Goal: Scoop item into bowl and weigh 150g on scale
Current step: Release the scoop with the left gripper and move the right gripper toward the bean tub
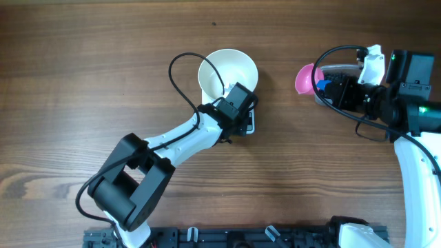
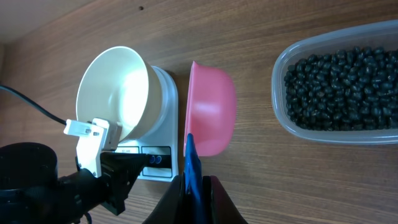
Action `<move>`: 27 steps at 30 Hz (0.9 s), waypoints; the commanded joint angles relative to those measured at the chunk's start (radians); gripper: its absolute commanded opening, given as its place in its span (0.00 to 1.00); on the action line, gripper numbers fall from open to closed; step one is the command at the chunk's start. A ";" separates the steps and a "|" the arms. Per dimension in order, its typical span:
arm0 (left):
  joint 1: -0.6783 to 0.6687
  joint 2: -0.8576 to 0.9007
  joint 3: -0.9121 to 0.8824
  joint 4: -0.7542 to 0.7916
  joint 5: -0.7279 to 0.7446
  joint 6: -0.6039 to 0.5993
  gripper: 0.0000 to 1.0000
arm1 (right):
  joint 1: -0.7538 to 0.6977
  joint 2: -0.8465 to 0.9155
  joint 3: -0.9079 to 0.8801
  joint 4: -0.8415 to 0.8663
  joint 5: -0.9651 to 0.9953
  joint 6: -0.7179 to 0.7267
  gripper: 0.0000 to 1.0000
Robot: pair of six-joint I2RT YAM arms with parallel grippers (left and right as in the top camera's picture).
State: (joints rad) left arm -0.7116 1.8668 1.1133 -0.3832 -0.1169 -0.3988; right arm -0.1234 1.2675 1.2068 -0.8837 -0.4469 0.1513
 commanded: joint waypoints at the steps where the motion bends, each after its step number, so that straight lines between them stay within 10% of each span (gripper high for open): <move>1: 0.003 0.040 -0.008 0.013 -0.039 0.026 0.04 | -0.002 -0.016 0.018 -0.001 0.010 -0.021 0.04; 18: 0.003 0.028 -0.019 -0.034 -0.031 0.029 0.04 | -0.002 -0.016 0.018 -0.001 0.014 -0.019 0.04; 27: 0.003 -0.277 -0.005 -0.178 0.023 0.030 0.04 | -0.002 -0.016 0.018 0.000 0.014 -0.019 0.04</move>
State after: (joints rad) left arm -0.7116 1.7164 1.1126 -0.5388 -0.1307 -0.3840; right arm -0.1234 1.2675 1.2068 -0.8841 -0.4435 0.1513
